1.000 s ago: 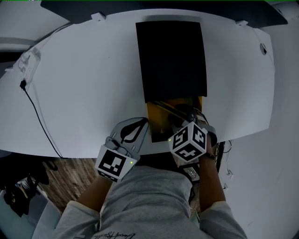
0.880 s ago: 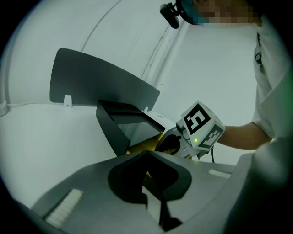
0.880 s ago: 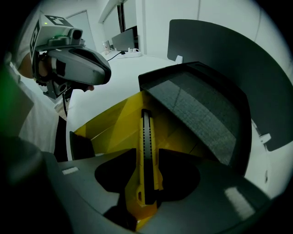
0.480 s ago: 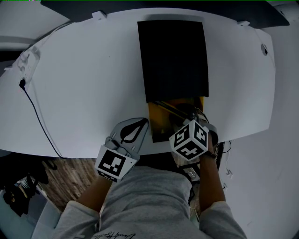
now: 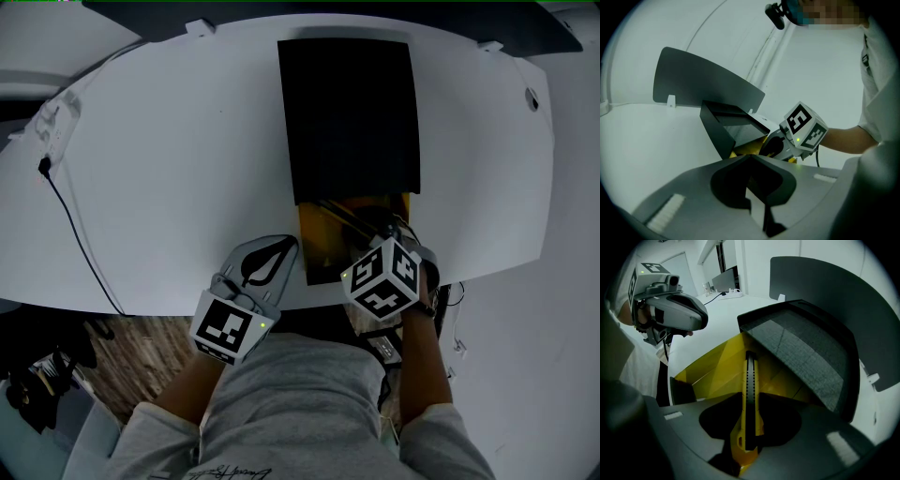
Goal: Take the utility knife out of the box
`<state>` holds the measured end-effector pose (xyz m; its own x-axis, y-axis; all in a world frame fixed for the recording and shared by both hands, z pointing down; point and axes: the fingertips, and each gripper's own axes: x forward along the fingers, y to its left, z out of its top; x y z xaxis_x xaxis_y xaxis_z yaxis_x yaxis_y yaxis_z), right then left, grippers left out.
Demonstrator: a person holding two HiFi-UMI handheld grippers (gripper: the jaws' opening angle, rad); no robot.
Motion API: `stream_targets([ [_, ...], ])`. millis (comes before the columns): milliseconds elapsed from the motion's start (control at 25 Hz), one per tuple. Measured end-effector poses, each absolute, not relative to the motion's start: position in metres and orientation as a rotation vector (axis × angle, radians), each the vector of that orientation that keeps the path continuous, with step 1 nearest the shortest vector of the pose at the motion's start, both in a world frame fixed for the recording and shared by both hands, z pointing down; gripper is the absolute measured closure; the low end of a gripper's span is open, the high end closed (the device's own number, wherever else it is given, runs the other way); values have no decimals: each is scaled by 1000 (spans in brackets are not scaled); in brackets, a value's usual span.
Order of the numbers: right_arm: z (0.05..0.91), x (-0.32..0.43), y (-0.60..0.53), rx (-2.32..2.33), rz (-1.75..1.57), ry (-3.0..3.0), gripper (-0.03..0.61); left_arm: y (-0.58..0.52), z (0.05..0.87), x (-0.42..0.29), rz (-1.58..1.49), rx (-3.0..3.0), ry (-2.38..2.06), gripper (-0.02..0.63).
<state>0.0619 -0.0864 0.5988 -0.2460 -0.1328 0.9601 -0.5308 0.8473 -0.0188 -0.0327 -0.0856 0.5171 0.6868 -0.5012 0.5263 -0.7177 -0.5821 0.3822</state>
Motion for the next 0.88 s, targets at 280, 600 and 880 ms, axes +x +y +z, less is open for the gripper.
stream_targets([
  [280, 599, 62, -86, 505, 398, -1803, 446, -83, 520, -35, 497, 2317, -939, 614],
  [600, 597, 61, -86, 516, 385, -1811, 448, -84, 519, -35, 491, 2324, -946, 614],
  [880, 592, 62, -84, 524, 390, -1821, 448, -83, 518, -34, 489, 2337, -943, 614],
])
